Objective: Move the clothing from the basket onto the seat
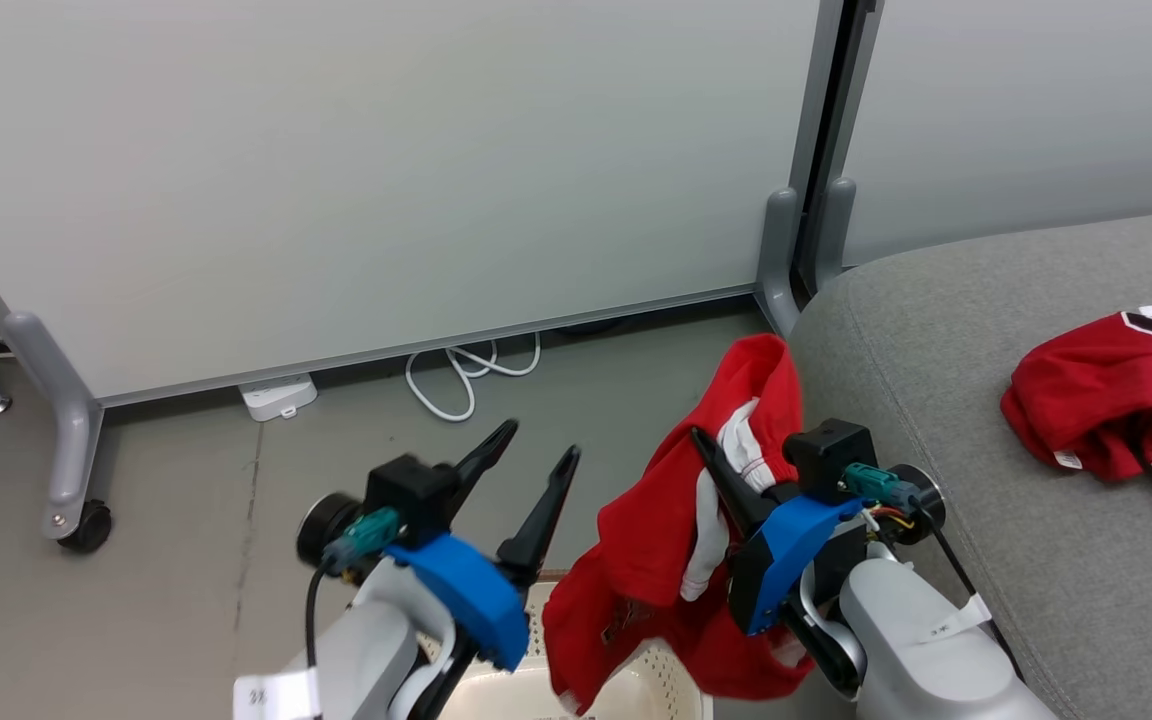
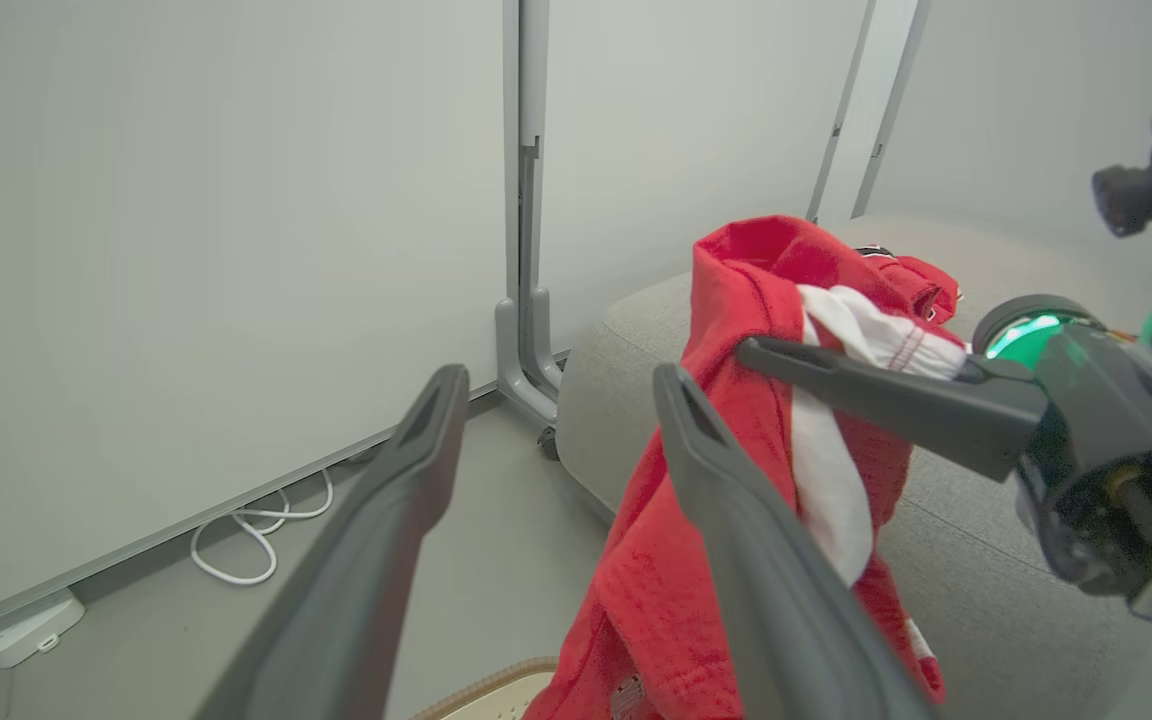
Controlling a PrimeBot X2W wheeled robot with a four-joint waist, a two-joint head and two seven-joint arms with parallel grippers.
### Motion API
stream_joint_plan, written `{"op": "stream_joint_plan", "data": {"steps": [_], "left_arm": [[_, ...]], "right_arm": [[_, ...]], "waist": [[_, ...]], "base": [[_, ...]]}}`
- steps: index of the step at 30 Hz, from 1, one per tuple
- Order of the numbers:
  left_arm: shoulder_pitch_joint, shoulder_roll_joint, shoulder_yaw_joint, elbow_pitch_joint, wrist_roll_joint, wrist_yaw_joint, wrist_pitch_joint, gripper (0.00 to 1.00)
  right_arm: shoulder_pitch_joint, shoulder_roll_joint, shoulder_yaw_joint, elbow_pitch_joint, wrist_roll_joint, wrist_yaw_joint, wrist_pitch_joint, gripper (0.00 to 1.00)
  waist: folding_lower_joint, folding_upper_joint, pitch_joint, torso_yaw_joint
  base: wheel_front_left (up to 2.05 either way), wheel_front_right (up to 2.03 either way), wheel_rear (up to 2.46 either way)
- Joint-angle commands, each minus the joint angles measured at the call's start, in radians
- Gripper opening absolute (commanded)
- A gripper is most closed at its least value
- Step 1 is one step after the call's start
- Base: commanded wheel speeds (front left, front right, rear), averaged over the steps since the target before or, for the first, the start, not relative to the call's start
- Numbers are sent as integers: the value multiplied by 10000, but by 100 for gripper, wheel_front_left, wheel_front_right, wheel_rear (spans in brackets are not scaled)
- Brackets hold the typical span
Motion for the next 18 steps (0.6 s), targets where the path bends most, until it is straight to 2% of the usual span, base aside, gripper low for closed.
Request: {"op": "stream_joint_plan", "data": {"steps": [1,11,18], "left_arm": [[129,67,101,-50,77,27,-50,100],[2298,357,2356,-1527,1430,49,-49,100],[3353,312,3223,-2055,2168,-92,-50,100]], "right_arm": [[-16,-22,-45,9,-83,1,-62,0],[156,-22,-678,-180,-476,1,-56,0],[264,-22,-964,-415,-643,1,30,0]], "waist": [[0,0,13,27],[0,0,170,137],[0,0,223,172]], "base": [[0,0,0],[0,0,0],[0,0,0]]}}
